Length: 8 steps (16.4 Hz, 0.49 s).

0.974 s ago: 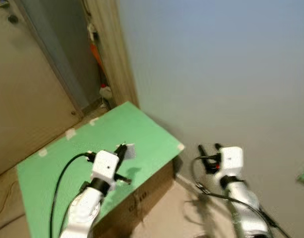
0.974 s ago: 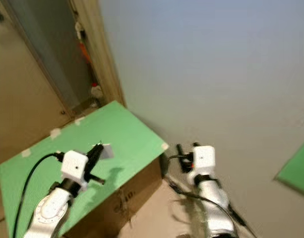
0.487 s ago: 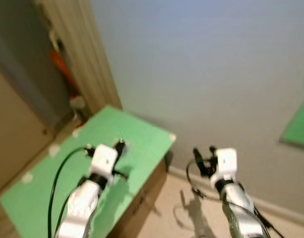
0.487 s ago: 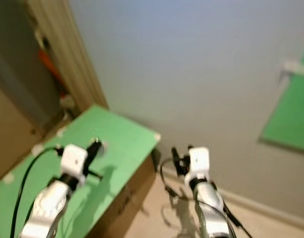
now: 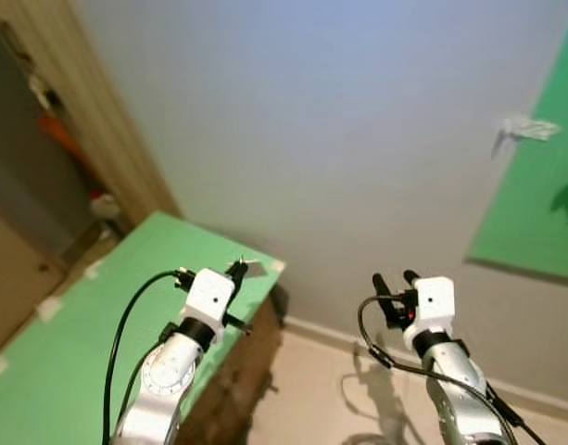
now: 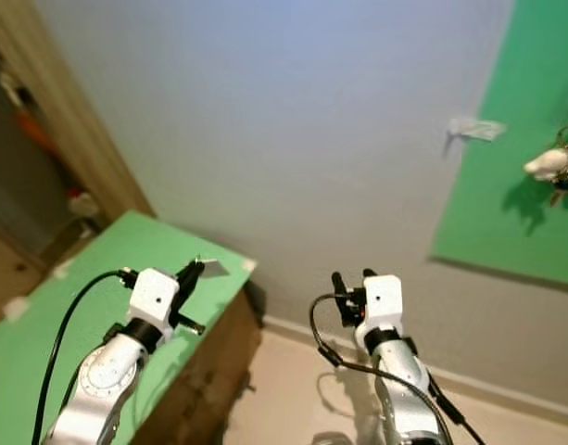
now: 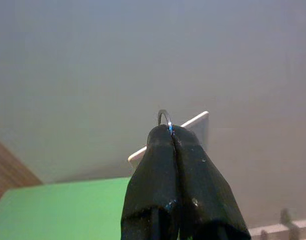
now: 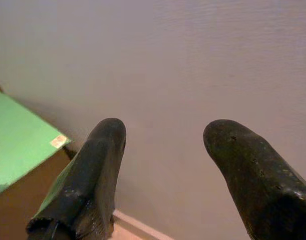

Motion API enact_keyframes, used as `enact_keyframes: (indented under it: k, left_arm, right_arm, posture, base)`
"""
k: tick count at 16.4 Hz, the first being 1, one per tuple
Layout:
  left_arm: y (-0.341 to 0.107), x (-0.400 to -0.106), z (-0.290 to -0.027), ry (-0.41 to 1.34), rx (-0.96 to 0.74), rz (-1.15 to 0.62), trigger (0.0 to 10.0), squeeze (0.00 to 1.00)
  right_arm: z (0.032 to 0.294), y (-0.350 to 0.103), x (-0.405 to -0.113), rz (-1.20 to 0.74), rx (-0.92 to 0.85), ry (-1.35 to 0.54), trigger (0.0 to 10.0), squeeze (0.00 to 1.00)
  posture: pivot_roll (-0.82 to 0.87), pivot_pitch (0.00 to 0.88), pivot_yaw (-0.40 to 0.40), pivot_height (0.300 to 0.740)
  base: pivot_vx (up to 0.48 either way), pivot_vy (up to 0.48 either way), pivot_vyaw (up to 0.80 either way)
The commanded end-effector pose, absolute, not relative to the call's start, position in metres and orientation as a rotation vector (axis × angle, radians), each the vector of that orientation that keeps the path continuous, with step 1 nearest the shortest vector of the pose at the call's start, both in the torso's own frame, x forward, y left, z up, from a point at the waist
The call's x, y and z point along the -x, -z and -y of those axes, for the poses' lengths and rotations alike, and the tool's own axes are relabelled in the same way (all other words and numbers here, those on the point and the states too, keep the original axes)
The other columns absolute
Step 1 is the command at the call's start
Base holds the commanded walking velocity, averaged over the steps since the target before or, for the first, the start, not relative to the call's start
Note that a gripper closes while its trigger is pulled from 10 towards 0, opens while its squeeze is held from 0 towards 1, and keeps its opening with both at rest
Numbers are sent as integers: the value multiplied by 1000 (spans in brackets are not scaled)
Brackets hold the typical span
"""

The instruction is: Hang keys on a hook

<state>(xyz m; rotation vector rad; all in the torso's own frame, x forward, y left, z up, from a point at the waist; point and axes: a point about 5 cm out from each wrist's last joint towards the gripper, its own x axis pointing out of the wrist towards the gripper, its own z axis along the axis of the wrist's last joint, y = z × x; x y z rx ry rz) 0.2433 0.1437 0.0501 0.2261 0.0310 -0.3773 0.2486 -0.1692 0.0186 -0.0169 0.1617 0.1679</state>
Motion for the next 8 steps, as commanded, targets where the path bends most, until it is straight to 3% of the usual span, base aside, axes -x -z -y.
enact_keyframes:
  k: [1, 8]
  left_arm:
    - [-44, -240, -151, 355, -226, -59, 0, 0]
    - [-47, -241, -152, 358, -203, -35, 0, 0]
  right_arm:
    - [163, -24, -253, -144, -10, -186, 10000, 0]
    - [164, -25, -256, -140, -33, -192, 10000, 0]
  posture:
    - [-239, 0, 146, 740]
    - [-229, 0, 135, 740]
  base:
    - [0, -439, -506]
    - [0, -469, -491]
